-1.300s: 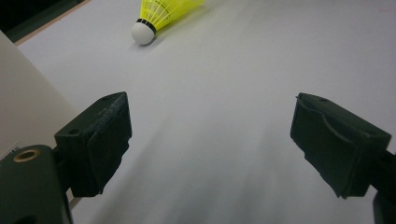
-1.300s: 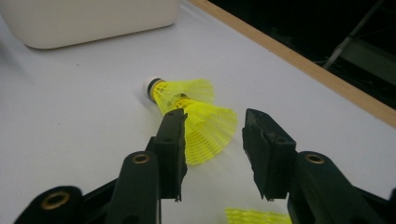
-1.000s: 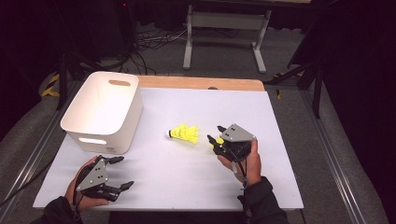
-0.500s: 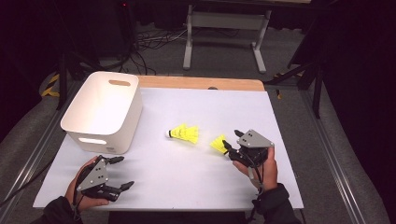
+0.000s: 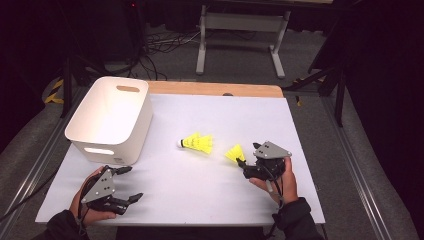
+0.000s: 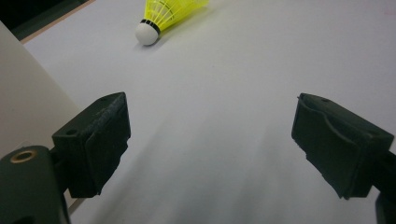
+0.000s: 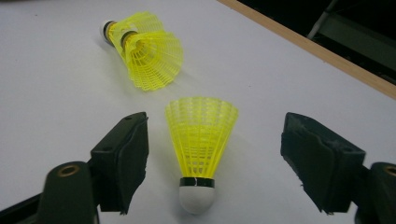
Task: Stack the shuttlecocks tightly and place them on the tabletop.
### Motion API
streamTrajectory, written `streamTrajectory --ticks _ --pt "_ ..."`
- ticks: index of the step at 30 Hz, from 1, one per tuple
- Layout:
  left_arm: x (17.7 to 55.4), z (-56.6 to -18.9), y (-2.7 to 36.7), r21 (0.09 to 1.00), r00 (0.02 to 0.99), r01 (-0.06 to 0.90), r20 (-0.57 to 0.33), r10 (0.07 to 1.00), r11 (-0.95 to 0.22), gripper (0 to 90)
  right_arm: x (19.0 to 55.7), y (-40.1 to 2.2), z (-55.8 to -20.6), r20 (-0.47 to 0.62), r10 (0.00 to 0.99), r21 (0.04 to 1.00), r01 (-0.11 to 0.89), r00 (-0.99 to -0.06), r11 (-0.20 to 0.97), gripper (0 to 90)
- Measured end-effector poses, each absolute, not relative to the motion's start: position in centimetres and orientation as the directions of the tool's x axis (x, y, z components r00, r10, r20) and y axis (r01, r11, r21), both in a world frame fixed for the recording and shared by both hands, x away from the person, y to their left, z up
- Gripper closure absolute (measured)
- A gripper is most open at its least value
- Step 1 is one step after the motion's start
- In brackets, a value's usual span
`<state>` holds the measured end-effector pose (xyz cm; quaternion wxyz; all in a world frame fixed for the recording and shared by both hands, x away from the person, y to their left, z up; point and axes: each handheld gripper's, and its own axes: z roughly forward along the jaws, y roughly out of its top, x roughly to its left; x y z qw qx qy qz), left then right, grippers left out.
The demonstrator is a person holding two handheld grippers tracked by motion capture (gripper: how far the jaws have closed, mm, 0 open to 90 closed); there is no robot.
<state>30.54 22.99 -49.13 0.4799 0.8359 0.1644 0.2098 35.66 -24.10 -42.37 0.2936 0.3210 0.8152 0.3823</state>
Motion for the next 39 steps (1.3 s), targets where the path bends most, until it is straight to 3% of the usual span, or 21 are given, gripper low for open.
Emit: streamTrajectory --ticks 14,28,39 --pt "30.0 -49.3 23.4 0.869 0.848 0.091 0.189 0.495 -0.487 12.1 36.9 -22.8 -43.2 -0.231 0.715 0.787 0.305 -0.659 0.536 18.2" --pt "29.6 -49.4 23.2 0.859 0.843 0.091 0.203 0.498 -0.504 12.2 40.4 -21.1 -45.2 -0.138 0.708 0.704 0.434 -0.693 0.562 16.6" --pt "29.6 -49.5 23.1 0.854 0.846 0.091 0.206 0.492 -0.513 12.2 42.4 -20.6 -46.3 -0.111 0.747 0.638 0.529 -0.656 0.559 22.0"
